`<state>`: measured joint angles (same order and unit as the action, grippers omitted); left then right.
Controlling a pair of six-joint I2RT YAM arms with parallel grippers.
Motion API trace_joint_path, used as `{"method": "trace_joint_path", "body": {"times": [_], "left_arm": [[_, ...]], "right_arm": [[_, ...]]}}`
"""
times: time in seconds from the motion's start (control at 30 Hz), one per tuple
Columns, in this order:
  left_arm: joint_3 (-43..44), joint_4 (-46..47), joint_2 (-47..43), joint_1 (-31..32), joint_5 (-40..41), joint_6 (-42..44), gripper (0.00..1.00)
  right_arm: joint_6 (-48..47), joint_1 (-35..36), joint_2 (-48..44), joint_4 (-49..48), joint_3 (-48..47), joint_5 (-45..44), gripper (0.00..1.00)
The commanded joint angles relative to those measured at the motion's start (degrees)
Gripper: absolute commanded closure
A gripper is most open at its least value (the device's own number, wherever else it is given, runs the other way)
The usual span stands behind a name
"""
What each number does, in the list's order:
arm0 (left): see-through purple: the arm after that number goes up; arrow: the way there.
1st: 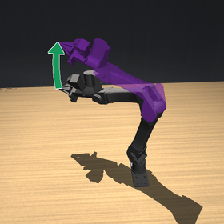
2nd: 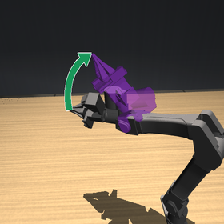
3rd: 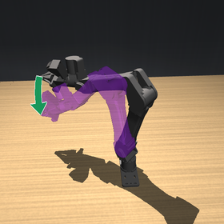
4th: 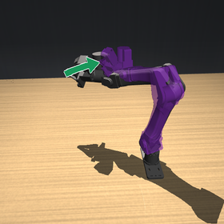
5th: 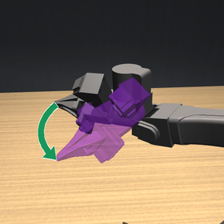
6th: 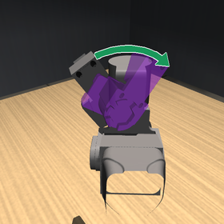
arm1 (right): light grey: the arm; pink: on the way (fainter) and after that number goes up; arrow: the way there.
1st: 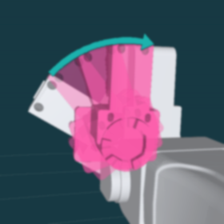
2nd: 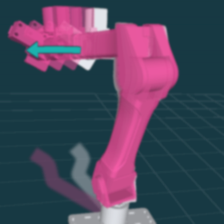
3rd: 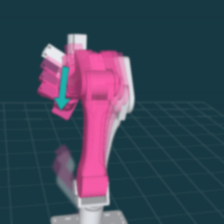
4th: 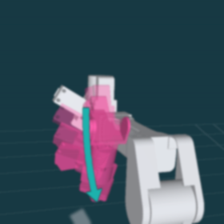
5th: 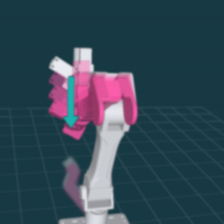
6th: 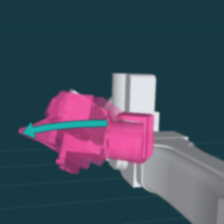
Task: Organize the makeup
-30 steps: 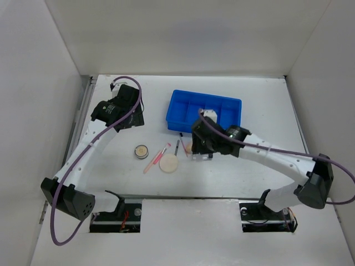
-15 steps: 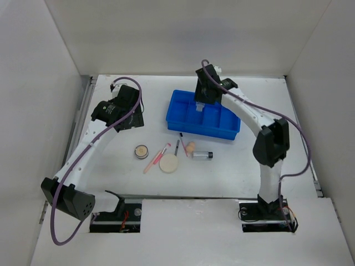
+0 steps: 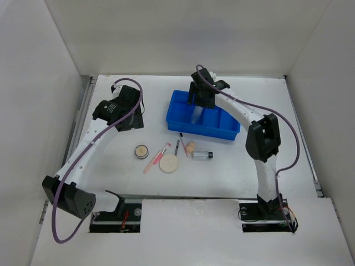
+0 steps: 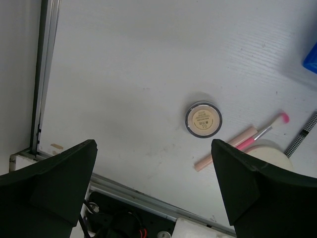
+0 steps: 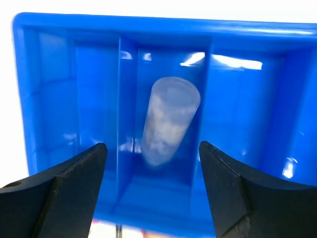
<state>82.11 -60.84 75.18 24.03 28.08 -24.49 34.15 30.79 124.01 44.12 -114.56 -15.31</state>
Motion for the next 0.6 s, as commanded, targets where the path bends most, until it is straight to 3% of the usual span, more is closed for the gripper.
{"method": "trace_joint_path", "body": {"times": [0.0,0.13,0.23,0.4,0.57], "left_arm": [[2.18,-1.39,0.32,0.14,1.1,-0.21,0.0],[1.57,-1.39,0.32,0.14,-0.65,-0.91,0.0],[-1.76,-0.25,0.32,0.14,-2.84,-1.52,0.02],[-7.12,3.17,1.1,0.14,-8.29,-2.76,0.02],[-13.02,6.43,4.44,2.16,-11.55,-5.73,0.0]], "right_arm": [[0.65,0.24,-11.31,-3.68,3.36,-2.17,0.19],[0.65,2.43,-24.75,-9.92,22.65,-0.6,0.3],[0.65,6.63,-31.71,-10.54,32.87,-0.59,0.31],[6.96,11.14,-39.87,-7.73,42.66,-2.44,0.26],[8.74,11.14,-43.06,-6.68,45.04,-2.26,0.19]]}}
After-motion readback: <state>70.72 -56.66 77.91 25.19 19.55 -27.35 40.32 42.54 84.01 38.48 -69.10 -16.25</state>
